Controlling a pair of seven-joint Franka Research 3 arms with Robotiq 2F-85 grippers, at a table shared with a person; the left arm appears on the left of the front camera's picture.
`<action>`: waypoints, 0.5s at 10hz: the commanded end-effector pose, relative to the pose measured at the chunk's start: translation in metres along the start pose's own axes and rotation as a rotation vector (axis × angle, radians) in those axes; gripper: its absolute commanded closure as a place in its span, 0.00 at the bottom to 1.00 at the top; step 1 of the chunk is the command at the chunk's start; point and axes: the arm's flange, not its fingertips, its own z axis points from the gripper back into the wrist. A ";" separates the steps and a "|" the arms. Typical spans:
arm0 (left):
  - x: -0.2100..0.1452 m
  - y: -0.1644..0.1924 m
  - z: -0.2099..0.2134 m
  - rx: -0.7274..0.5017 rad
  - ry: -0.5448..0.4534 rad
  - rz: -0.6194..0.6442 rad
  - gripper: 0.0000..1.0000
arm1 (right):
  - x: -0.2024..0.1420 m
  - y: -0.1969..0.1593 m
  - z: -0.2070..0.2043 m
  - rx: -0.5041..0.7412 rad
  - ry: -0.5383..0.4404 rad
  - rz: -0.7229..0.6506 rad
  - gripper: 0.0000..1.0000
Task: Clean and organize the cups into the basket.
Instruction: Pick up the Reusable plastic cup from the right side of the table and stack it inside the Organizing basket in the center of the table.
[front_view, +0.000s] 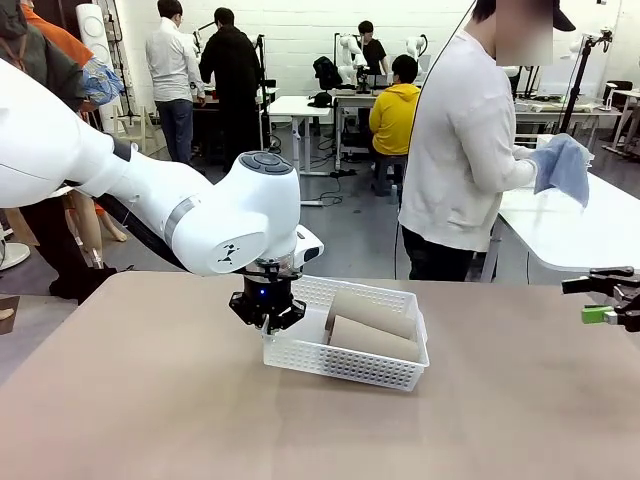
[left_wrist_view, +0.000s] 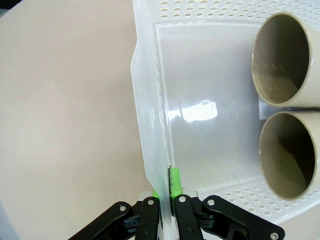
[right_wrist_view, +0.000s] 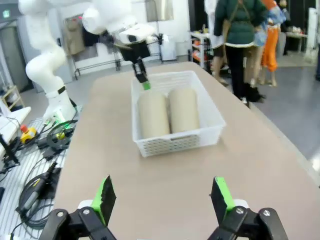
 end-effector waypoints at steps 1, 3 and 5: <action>0.000 -0.001 0.000 0.001 -0.003 -0.002 1.00 | -0.012 -0.018 -0.001 -0.081 -0.008 -0.039 0.00; 0.000 -0.001 0.000 0.001 -0.003 -0.002 1.00 | -0.011 -0.006 0.004 -0.036 0.002 -0.023 0.00; 0.000 -0.001 0.000 0.001 -0.003 -0.002 1.00 | -0.011 -0.006 0.004 -0.036 0.002 -0.023 0.00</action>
